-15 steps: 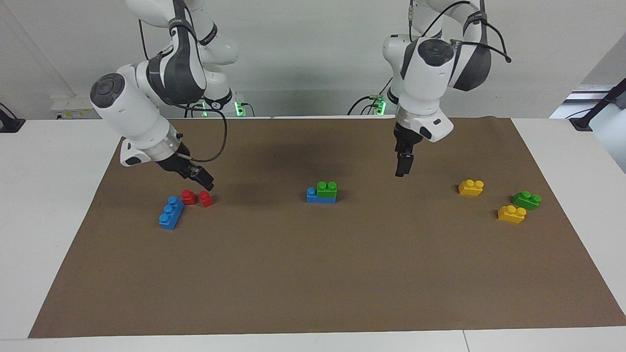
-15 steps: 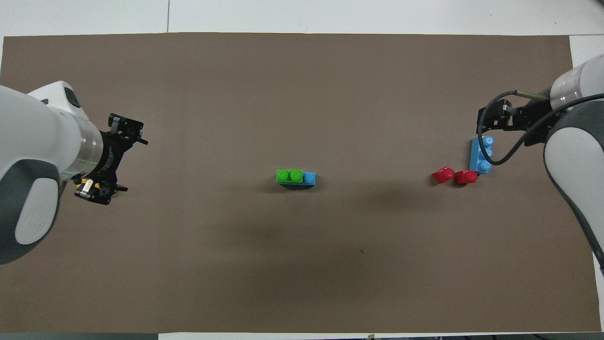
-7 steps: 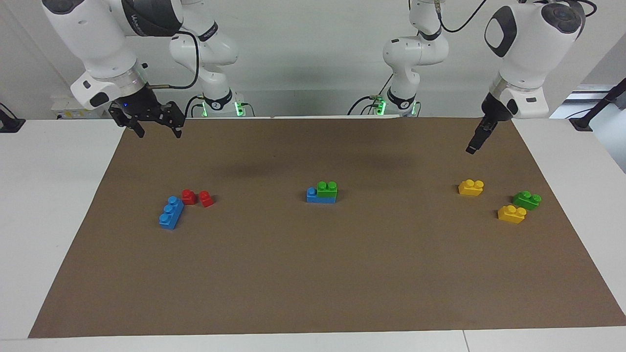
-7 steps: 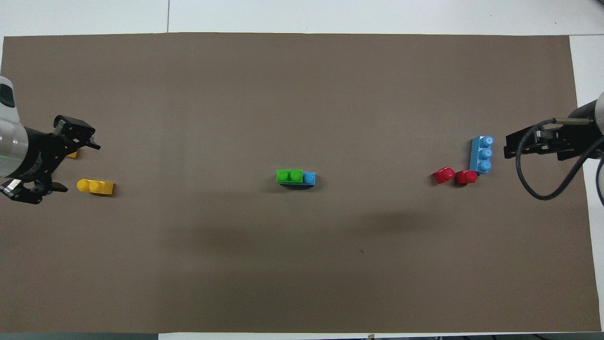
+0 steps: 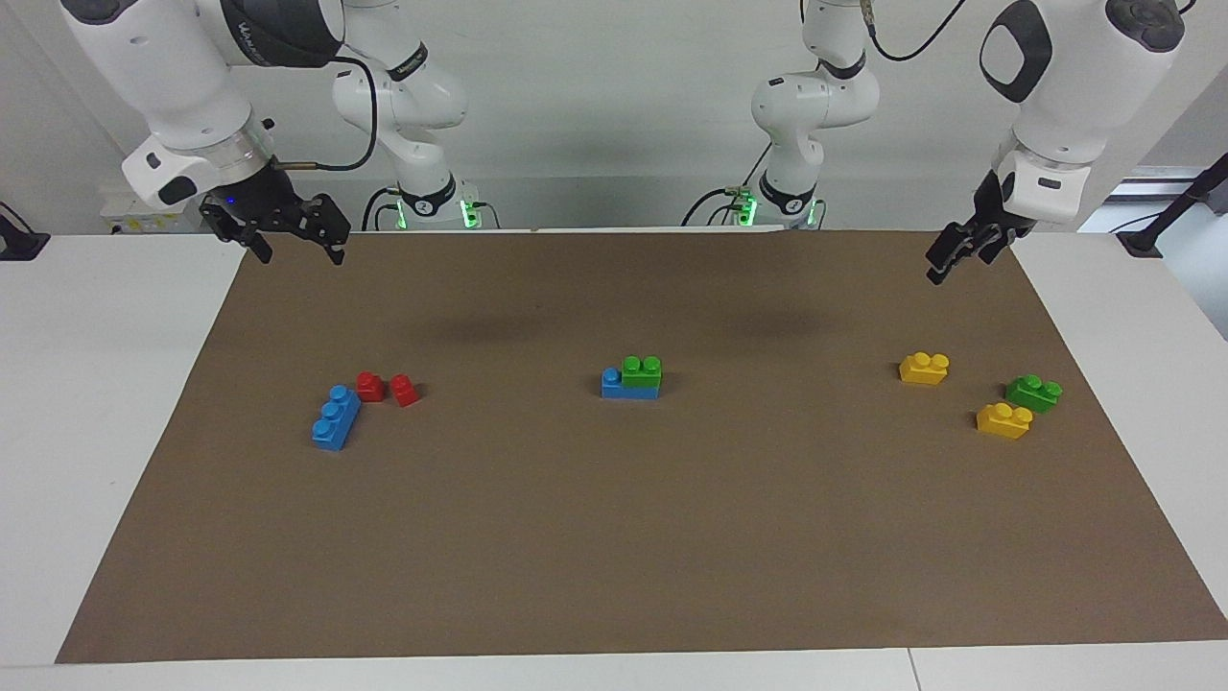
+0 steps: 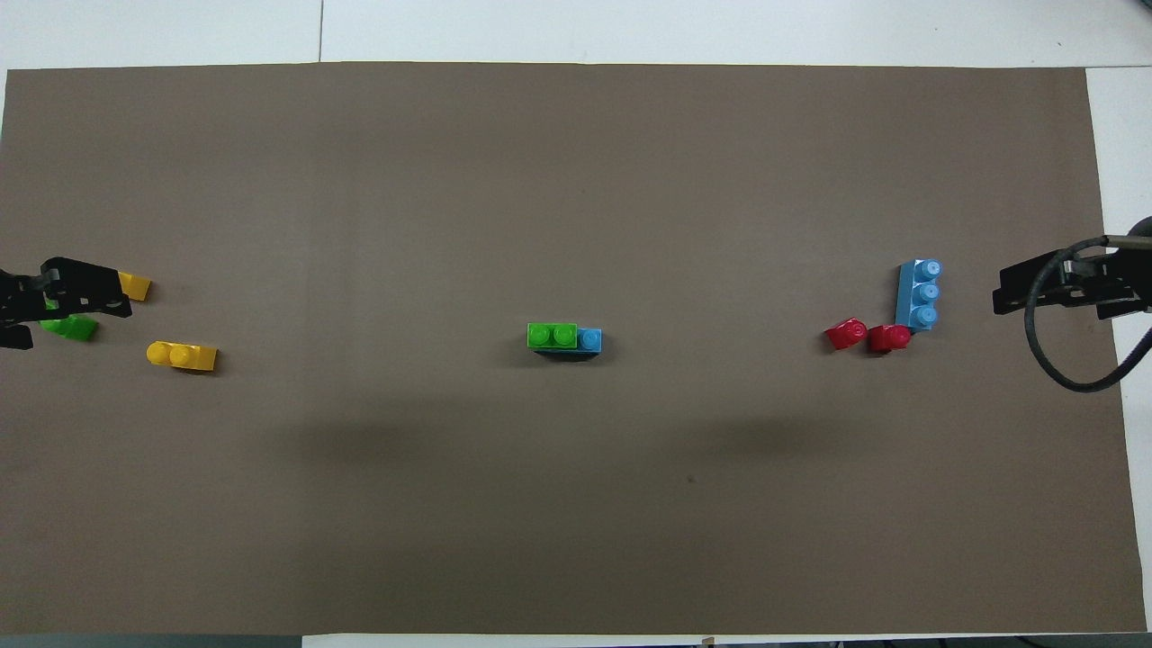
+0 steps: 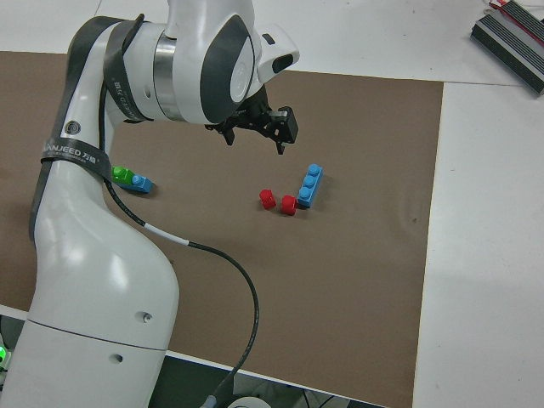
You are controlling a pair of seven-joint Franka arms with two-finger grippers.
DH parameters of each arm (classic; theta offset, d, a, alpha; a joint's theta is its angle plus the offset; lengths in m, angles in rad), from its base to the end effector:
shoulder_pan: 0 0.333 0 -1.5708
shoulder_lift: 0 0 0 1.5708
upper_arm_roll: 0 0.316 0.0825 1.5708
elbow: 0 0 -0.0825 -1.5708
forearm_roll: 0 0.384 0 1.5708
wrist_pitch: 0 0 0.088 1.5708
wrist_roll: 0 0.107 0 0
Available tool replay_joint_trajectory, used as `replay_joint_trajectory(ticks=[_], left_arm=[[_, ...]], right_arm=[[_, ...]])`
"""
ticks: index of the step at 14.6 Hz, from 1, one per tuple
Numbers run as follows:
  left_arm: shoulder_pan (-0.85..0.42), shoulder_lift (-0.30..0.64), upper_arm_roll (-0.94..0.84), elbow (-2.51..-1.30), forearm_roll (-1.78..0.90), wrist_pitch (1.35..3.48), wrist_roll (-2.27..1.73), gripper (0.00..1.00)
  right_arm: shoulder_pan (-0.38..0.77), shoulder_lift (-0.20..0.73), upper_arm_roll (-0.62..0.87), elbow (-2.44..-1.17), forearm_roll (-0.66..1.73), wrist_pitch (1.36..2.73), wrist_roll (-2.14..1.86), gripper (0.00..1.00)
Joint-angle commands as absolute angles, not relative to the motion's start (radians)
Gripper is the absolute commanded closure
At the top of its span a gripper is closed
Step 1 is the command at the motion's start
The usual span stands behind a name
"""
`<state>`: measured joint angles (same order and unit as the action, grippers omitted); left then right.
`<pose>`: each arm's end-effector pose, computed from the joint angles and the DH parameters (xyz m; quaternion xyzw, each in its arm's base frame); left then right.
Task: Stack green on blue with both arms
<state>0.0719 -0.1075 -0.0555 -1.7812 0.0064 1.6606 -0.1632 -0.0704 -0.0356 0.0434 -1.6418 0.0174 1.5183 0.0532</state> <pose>0.5251 0.0079 0.5904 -0.9959 -0.0895 0.0062 0.0066 0.5360 -0.0121 0.6063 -0.9982 0.0400 0.0441 0.0074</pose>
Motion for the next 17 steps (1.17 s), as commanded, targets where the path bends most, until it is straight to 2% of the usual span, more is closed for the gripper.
replay_joint_trajectory(ticks=[1, 17], left_arm=[[0.069, -0.084, -0.061, -1.73, -0.018, 1.612, -0.058, 0.0], [0.066, -0.078, -0.086, -1.717, -0.025, 1.641, -0.022, 0.0]], right_arm=[[-0.086, -0.038, 0.052, -1.638, -0.012, 1.503, 0.035, 0.0], [-0.083, -0.038, 0.054, -1.638, -0.038, 1.513, 0.049, 0.0]])
